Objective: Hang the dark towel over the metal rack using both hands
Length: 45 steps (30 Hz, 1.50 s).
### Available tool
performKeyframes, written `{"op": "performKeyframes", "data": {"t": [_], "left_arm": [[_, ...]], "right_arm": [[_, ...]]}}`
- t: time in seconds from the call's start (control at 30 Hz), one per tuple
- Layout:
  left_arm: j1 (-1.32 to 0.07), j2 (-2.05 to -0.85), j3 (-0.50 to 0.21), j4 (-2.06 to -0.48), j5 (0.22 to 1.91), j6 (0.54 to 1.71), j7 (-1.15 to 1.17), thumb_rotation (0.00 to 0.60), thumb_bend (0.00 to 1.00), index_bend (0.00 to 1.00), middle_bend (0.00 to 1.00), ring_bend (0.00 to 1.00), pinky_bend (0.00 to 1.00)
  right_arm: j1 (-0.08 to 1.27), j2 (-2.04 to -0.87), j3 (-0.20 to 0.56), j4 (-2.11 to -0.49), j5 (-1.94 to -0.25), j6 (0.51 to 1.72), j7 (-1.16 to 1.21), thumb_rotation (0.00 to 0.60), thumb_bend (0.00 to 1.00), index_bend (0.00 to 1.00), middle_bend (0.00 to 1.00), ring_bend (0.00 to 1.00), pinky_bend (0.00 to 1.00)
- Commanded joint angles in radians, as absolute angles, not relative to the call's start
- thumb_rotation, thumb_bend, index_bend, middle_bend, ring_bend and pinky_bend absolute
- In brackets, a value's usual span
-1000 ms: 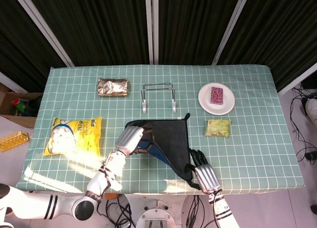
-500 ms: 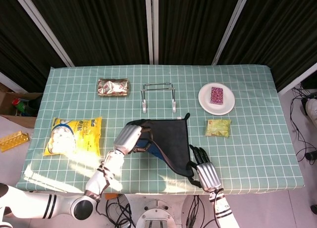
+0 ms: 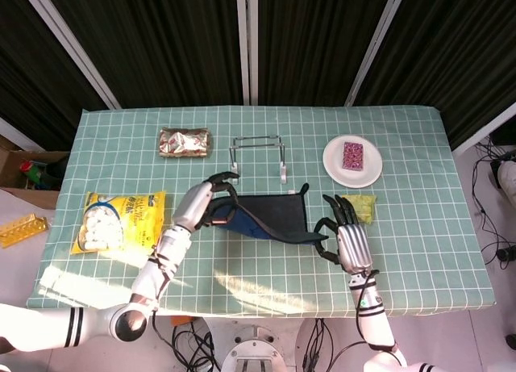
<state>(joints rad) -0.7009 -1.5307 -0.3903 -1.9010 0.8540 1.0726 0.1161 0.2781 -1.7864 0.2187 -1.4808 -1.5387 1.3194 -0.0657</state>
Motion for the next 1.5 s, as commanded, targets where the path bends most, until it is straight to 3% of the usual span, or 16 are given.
{"op": "performKeyframes", "data": {"t": [0.03,0.23,0.47,0.8,0.83,0.87,0.93,0.97,1.0,1.13,1.27,1.5], "left_arm": [[-0.744,-1.491,-0.500,-1.786,0.728,1.009,0.052,0.600,0.54,0.81,0.20,0.16,0.21],[-0.813,-1.451,-0.625,-1.646,0.526,0.903,-0.024,0.600,0.54,0.82,0.20,0.16,0.21],[-0.890,-1.456,-0.655,-1.468,0.423,0.829,-0.059,0.600,0.54,0.82,0.21,0.16,0.21],[-0.994,-1.522,-0.668,-1.208,0.377,0.764,-0.090,0.600,0.54,0.82,0.21,0.16,0.21],[-1.006,-1.528,-0.667,-1.181,0.371,0.762,-0.084,0.600,0.54,0.78,0.21,0.16,0.21],[-1.019,-1.536,-0.661,-1.153,0.369,0.759,-0.074,0.600,0.53,0.65,0.18,0.16,0.20],[-1.039,-1.534,-0.640,-1.099,0.377,0.696,-0.055,0.600,0.43,0.18,0.05,0.15,0.15],[-1.046,-1.536,-0.641,-1.075,0.368,0.679,-0.056,0.600,0.39,0.06,0.02,0.16,0.14],[-1.056,-1.537,-0.639,-1.052,0.357,0.663,-0.052,0.600,0.31,0.00,0.00,0.16,0.12],[-1.107,-1.505,-0.580,-0.992,0.192,0.563,0.049,0.600,0.19,0.00,0.00,0.16,0.11],[-1.154,-1.466,-0.503,-1.002,0.042,0.545,0.157,0.600,0.18,0.00,0.00,0.14,0.11],[-1.167,-1.422,-0.486,-1.074,-0.040,0.582,0.166,0.600,0.15,0.00,0.00,0.09,0.09]], "right_arm": [[0.382,-1.737,0.354,-1.551,-1.422,1.209,-0.107,0.600,0.57,1.00,0.12,0.00,0.00],[0.552,-1.721,0.538,-1.524,-1.258,1.088,-0.208,0.600,0.57,1.00,0.12,0.00,0.00],[0.771,-1.724,0.683,-1.354,-1.081,0.982,-0.302,0.600,0.57,1.00,0.12,0.00,0.00],[1.084,-1.799,0.723,-0.891,-0.983,0.833,-0.296,0.600,0.57,1.00,0.12,0.00,0.00],[1.108,-1.811,0.720,-0.846,-0.971,0.817,-0.299,0.600,0.55,0.98,0.11,0.00,0.00],[1.129,-1.819,0.716,-0.807,-0.950,0.785,-0.307,0.600,0.51,0.87,0.08,0.00,0.00],[1.177,-1.836,0.719,-0.734,-0.871,0.717,-0.359,0.600,0.37,0.29,0.01,0.00,0.00],[1.198,-1.844,0.720,-0.707,-0.841,0.706,-0.387,0.600,0.31,0.06,0.00,0.00,0.00],[1.219,-1.854,0.721,-0.677,-0.819,0.711,-0.415,0.600,0.27,0.00,0.00,0.00,0.00],[1.291,-1.878,0.713,-0.561,-0.710,0.680,-0.569,0.600,0.16,0.00,0.00,0.00,0.00],[1.308,-1.874,0.707,-0.552,-0.656,0.678,-0.617,0.600,0.12,0.00,0.00,0.00,0.00],[1.268,-1.835,0.693,-0.645,-0.599,0.741,-0.638,0.600,0.11,0.00,0.00,0.00,0.00]]}}
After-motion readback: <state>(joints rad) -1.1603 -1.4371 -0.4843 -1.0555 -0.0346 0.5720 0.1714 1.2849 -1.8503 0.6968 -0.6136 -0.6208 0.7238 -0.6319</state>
